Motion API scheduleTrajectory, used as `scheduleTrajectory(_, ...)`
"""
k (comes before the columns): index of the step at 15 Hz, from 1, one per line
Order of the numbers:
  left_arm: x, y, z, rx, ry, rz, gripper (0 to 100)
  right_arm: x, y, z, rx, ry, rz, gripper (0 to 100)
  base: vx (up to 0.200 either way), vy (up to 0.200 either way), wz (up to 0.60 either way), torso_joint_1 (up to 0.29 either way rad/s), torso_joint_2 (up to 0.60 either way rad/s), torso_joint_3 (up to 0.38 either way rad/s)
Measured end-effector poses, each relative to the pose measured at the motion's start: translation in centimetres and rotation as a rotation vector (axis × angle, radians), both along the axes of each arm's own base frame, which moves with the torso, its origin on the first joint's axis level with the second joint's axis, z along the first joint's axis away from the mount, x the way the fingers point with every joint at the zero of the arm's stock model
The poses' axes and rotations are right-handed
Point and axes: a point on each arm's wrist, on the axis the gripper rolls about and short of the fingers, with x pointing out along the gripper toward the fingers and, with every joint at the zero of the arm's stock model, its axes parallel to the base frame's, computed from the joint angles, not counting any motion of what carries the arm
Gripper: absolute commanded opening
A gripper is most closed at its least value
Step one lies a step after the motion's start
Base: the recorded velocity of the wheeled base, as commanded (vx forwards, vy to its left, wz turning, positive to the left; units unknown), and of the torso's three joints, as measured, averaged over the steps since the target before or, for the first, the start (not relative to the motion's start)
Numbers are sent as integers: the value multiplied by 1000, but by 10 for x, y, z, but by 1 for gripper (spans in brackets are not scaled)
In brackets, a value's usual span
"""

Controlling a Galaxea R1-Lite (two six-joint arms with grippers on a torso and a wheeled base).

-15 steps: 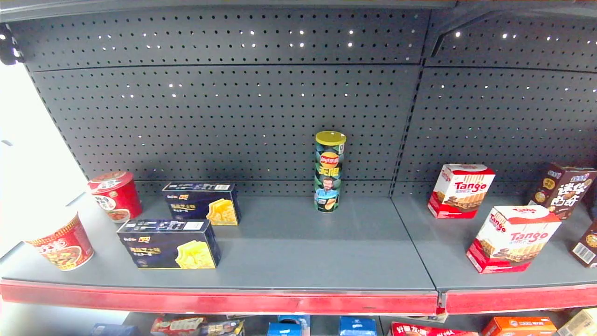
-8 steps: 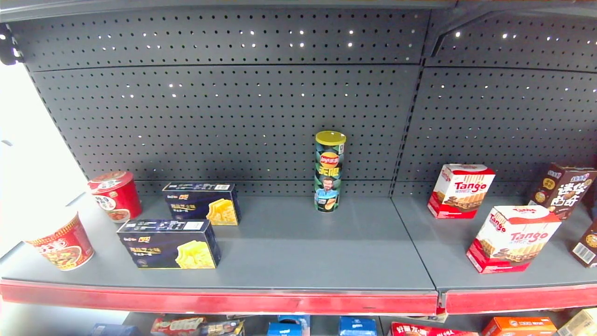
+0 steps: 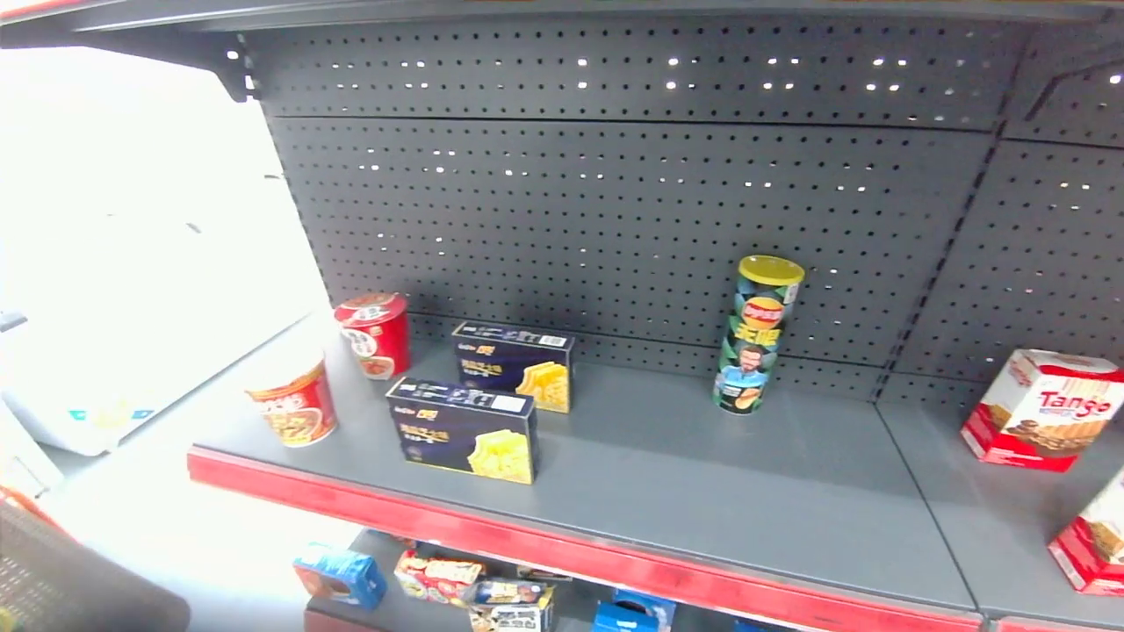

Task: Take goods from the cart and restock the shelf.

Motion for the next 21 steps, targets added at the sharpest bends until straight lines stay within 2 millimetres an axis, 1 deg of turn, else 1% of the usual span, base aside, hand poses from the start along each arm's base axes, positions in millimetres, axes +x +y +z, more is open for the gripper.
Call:
scheduleTrajectory(3,0,0,0,0,0,0,100,0,0,0,0,-1,1,100,0,0,0,0,0,0)
scheduleTrajectory(12,0,0,0,3,1,-2,100,0,0,0,0,0,1,100,0,0,600,3,3,1)
scheduleTrajectory(16,0,0,0,2,1,-3,100,0,0,0,1,-1,0,100,0,0,0,0,0,0)
scheduleTrajectory(21,0,0,0,12,1,-6,100,0,0,0,1,0,1,100,0,0,600,1,2,0)
